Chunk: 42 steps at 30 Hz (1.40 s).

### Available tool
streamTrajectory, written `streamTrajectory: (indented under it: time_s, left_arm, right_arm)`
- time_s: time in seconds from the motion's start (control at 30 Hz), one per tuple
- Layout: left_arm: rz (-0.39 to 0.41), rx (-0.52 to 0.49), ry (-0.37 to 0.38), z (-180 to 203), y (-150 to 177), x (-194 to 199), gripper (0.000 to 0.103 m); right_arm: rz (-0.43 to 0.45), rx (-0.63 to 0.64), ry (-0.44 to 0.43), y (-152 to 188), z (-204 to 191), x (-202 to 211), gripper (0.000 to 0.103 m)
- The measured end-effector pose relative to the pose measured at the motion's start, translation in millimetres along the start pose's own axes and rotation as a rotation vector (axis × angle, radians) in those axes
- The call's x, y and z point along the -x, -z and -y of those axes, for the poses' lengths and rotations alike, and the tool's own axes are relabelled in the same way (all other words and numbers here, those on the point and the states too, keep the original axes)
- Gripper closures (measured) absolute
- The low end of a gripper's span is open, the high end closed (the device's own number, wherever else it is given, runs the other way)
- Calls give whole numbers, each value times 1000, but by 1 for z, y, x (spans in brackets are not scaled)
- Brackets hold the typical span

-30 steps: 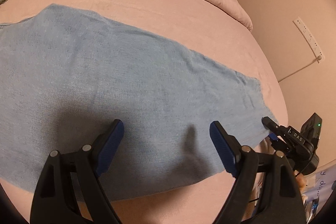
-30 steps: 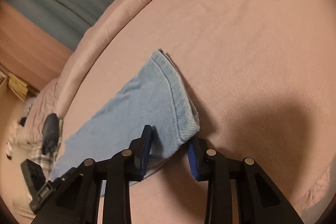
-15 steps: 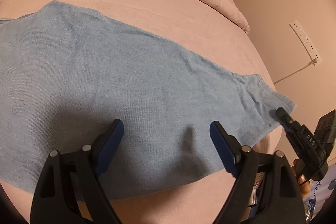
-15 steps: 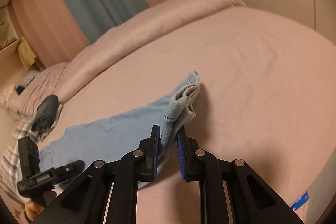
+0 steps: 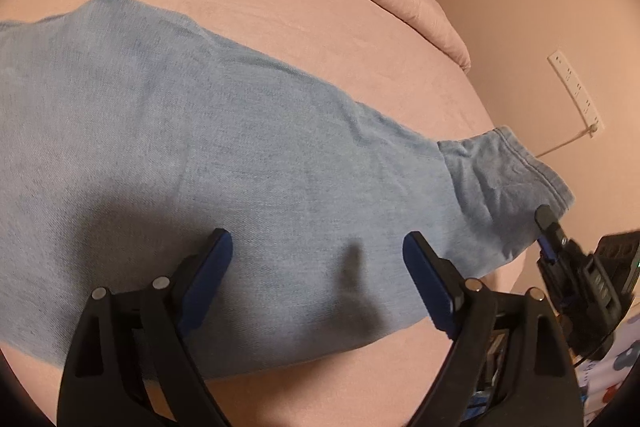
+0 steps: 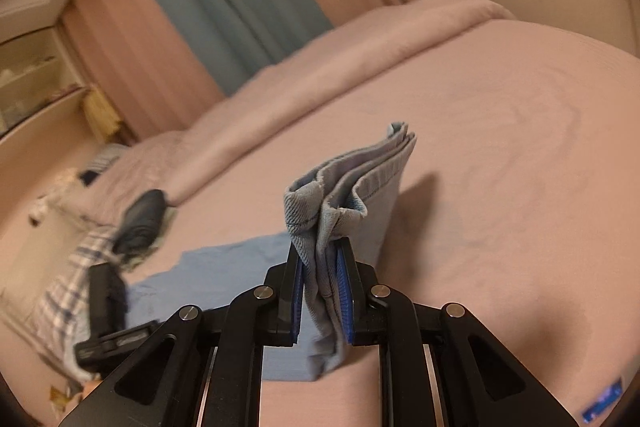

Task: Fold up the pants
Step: 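Grasp the folded hem with right tool and lift it toward the waistband, then lay the hem end over the waistband and open the right tool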

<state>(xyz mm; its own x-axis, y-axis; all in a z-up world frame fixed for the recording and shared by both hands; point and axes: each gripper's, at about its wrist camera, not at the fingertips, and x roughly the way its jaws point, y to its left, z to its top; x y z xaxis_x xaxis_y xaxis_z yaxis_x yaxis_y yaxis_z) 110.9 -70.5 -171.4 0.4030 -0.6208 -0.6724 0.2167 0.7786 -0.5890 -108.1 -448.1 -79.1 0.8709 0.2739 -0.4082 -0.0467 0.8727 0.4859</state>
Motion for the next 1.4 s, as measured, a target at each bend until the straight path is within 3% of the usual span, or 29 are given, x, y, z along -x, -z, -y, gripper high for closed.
streamTrajectory:
  time_s: [0.3, 0.43, 0.5, 0.63, 0.7, 0.77, 0.8, 0.87, 1.07, 1.23, 1.3, 1.33, 1.37, 1.4]
  left_arm:
    - [-2, 120, 230, -8, 0, 19, 13]
    - [32, 148, 393, 0, -6, 31, 3]
    - [37, 148, 407, 4, -9, 31, 1]
    - [-21, 173, 369, -1, -17, 10, 3]
    - [-32, 221, 344, -11, -18, 5, 22]
    - [-15, 221, 298, -20, -18, 9, 58]
    - [-8, 208, 275, -22, -18, 12, 66]
    - [25, 183, 231, -29, -20, 22, 93]
    - [163, 134, 139, -48, -33, 62, 95]
    - [193, 132, 25, -71, -36, 65, 94]
    - [186, 147, -34, -84, -33, 62, 92]
    - [182, 157, -57, -90, -32, 59, 86]
    - [179, 167, -92, -96, -30, 57, 77]
    - [179, 170, -126, -104, -29, 59, 76]
  right_arm:
    - [-45, 145, -75, 16, -53, -26, 85]
    - [-96, 259, -88, 36, -83, -45, 85]
    - [-113, 301, -92, 44, -94, -51, 85]
    - [-147, 406, -124, 64, -118, -57, 85]
    - [-162, 452, -141, 72, -129, -58, 85]
    - [-180, 499, -145, 81, -138, -60, 85]
    - [-182, 524, -134, 84, -142, -62, 85]
    - [-186, 562, -129, 87, -150, -66, 85]
    - [-198, 583, -221, 87, -175, -77, 85]
    - [-259, 638, -253, 104, -202, -98, 85]
    - [-301, 635, -242, 109, -207, -110, 85]
    - [-321, 623, -239, 111, -207, -117, 85]
    - [-342, 615, -239, 113, -206, -121, 82]
    - [-375, 601, -248, 114, -201, -125, 75]
